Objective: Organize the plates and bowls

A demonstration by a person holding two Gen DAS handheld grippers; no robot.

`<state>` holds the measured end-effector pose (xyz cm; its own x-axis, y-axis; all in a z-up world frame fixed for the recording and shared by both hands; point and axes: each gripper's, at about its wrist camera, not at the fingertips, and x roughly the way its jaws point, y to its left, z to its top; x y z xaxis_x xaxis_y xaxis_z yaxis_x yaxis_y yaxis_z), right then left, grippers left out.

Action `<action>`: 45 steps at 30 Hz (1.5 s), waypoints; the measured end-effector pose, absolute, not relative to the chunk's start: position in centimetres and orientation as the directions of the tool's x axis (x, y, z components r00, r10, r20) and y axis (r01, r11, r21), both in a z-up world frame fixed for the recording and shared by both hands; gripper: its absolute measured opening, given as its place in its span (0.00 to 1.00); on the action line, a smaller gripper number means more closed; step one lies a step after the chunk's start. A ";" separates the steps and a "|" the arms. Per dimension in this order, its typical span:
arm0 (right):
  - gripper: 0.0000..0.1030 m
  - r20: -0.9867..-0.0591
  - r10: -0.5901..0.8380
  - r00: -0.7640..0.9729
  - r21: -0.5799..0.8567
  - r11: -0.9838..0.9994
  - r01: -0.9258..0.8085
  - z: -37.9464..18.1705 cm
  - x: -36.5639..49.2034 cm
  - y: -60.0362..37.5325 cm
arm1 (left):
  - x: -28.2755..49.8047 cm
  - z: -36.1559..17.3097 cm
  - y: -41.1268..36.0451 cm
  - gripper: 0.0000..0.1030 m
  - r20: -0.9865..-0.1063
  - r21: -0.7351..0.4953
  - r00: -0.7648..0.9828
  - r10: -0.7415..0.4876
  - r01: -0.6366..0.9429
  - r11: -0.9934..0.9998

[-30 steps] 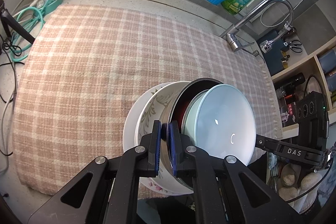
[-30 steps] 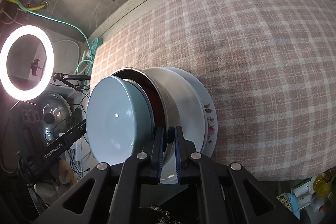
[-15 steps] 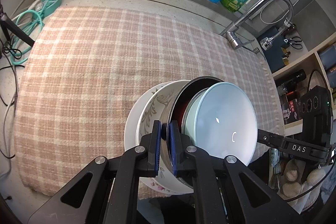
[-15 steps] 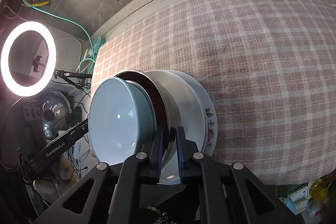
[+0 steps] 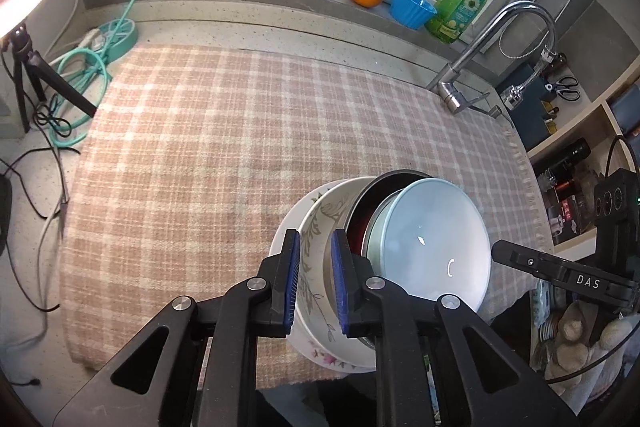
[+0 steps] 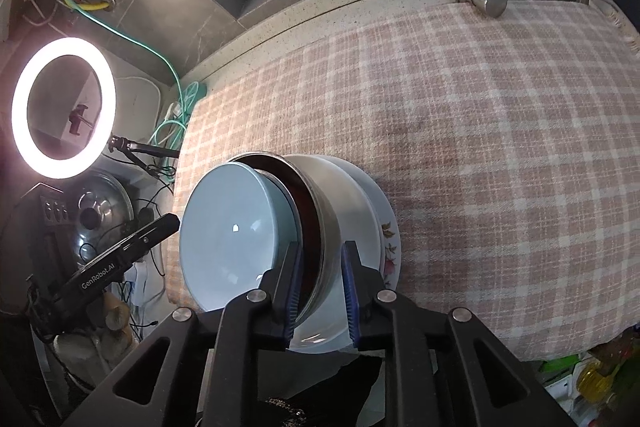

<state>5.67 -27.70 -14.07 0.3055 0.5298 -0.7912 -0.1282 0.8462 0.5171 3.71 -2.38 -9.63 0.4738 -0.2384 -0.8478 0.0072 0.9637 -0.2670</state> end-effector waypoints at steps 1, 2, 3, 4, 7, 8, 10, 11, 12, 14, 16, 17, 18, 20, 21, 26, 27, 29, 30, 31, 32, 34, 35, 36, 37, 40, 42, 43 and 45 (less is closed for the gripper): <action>0.19 -0.791 0.525 0.314 0.511 0.849 -0.131 -13.9 5.6 -27.8 | 3.6 -9.4 -2.2 0.14 -0.844 -0.260 0.484 -0.230 0.005 0.966; 0.19 -0.790 0.521 0.323 0.507 0.852 -0.135 -13.7 5.5 -27.8 | 3.5 -9.1 -2.2 0.14 -0.840 -0.252 0.495 -0.221 0.003 0.968; 0.19 -0.788 0.517 0.335 0.502 0.854 -0.138 -13.4 5.3 -27.9 | 3.2 -8.7 -2.0 0.14 -0.835 -0.242 0.509 -0.209 0.002 0.970; 0.19 -0.787 0.508 0.350 0.492 0.859 -0.141 -13.1 5.1 -28.0 | 3.0 -8.4 -2.0 0.14 -0.829 -0.231 0.522 -0.199 0.004 0.973; 0.21 -0.785 0.478 0.395 0.449 0.877 -0.169 -12.2 4.3 -27.8 | 2.2 -7.4 -2.0 0.14 -0.812 -0.210 0.556 -0.179 0.009 0.978; 0.22 -0.782 0.467 0.413 0.430 0.884 -0.183 -11.9 3.9 -27.6 | 2.0 -7.2 -2.2 0.14 -0.807 -0.203 0.564 -0.174 0.012 0.979; 0.30 -0.774 0.446 0.450 0.392 0.895 -0.214 -11.1 3.1 -27.1 | 1.4 -6.5 -2.6 0.14 -0.794 -0.185 0.586 -0.161 0.020 0.983; 0.31 -0.766 0.433 0.475 0.367 0.901 -0.230 -10.7 2.6 -26.9 | 1.0 -6.2 -2.9 0.17 -0.787 -0.171 0.599 -0.152 0.026 0.985; 0.32 -0.759 0.418 0.498 0.340 0.908 -0.244 -10.3 2.0 -26.6 | 0.6 -5.9 -3.3 0.18 -0.777 -0.158 0.613 -0.144 0.032 0.987; 0.35 -0.743 0.397 0.538 0.297 0.917 -0.266 -9.6 1.2 -26.2 | -0.3 -5.3 -3.9 0.20 -0.760 -0.134 0.637 -0.132 0.045 0.990; 0.36 -0.723 0.381 0.577 0.265 0.923 -0.279 -8.9 0.3 -25.9 | -1.0 -4.8 -4.5 0.20 -0.746 -0.118 0.654 -0.126 0.057 0.991; 0.36 -0.713 0.374 0.592 0.252 0.926 -0.282 -8.6 -0.1 -25.9 | -1.4 -4.6 -4.7 0.21 -0.740 -0.114 0.661 -0.127 0.062 0.992; 0.37 -0.703 0.366 0.610 0.238 0.929 -0.284 -8.3 -0.5 -25.8 | -1.8 -4.4 -5.0 0.22 -0.736 -0.110 0.665 -0.126 0.066 0.992; 0.39 -0.687 0.354 0.634 0.220 0.934 -0.282 -7.8 -1.0 -25.8 | -2.4 -4.2 -5.5 0.32 -0.726 -0.104 0.677 -0.120 0.065 0.992; 0.44 -0.679 0.350 0.645 0.216 0.935 -0.280 -7.7 -1.3 -25.9 | -2.7 -4.0 -5.7 0.32 -0.720 -0.090 0.685 -0.110 0.065 0.994; 0.57 -0.642 0.325 0.695 0.197 0.945 -0.259 -7.3 -2.6 -26.4 | -3.6 -3.4 -6.8 0.38 -0.701 -0.064 0.706 -0.097 0.074 0.995; 0.59 -0.638 0.318 0.701 0.190 0.948 -0.257 -7.2 -2.7 -26.4 | -3.7 -3.2 -7.0 0.41 -0.698 -0.061 0.709 -0.097 0.076 0.995; 0.64 -0.632 0.305 0.713 0.175 0.952 -0.252 -7.2 -3.1 -26.5 | -4.0 -3.1 -7.4 0.45 -0.691 -0.045 0.717 -0.091 0.082 0.996; 0.68 -0.624 0.301 0.721 0.171 0.953 -0.250 -7.1 -3.3 -26.5 | -4.1 -3.0 -7.6 0.45 -0.688 -0.044 0.721 -0.091 0.084 0.996; 0.69 -0.618 0.298 0.727 0.168 0.954 -0.248 -7.0 -3.5 -26.6 | -4.2 -2.9 -7.7 0.45 -0.686 -0.045 0.722 -0.094 0.086 0.995; 0.69 -0.615 0.296 0.731 0.165 0.955 -0.248 -7.0 -3.6 -26.5 | -4.3 -2.9 -7.8 0.45 -0.684 -0.042 0.724 -0.094 0.089 0.995; 0.70 -0.613 0.290 0.735 0.157 0.956 -0.246 -6.9 -3.8 -26.6 | -4.5 -2.7 -8.1 0.45 -0.675 -0.029 0.733 -0.085 0.088 0.996; 0.70 -0.614 0.287 0.736 0.153 0.957 -0.245 -6.9 -3.8 -26.6 | -4.6 -2.6 -8.2 0.45 -0.671 -0.023 0.737 -0.082 0.090 0.996; 0.70 -0.612 0.285 0.737 0.153 0.958 -0.244 -6.8 -3.8 -26.7 | -4.6 -2.5 -8.3 0.45 -0.668 -0.018 0.740 -0.080 0.092 0.996; 0.70 -0.611 0.285 0.738 0.154 0.958 -0.243 -6.8 -3.8 -26.8 | -4.7 -2.4 -8.4 0.46 -0.666 -0.017 0.742 -0.080 0.092 0.996; 0.71 -0.612 0.288 0.737 0.160 0.957 -0.241 -6.8 -3.8 -26.9 | -4.8 -2.4 -8.4 0.47 -0.664 -0.019 0.744 -0.082 0.093 0.996; 0.71 -0.612 0.285 0.738 0.158 0.958 -0.239 -6.8 -3.8 -27.0 | -4.9 -2.3 -8.3 0.47 -0.662 -0.024 0.745 -0.083 0.089 0.996; 0.71 -0.611 0.286 0.738 0.159 0.958 -0.239 -6.8 -3.8 -27.0 | -4.8 -2.3 -8.3 0.47 -0.662 -0.026 0.745 -0.083 0.088 0.996; 0.71 -0.613 0.287 0.736 0.160 0.957 -0.241 -6.9 -3.8 -27.0 | -4.9 -2.3 -8.4 0.47 -0.663 -0.028 0.744 -0.085 0.088 0.996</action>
<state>-3.79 -26.99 -6.85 0.7361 0.2874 -0.6128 -0.2405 0.9574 0.1601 -4.86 -8.38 -2.26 0.7438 -0.0848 -0.6630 0.0883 0.9957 -0.0283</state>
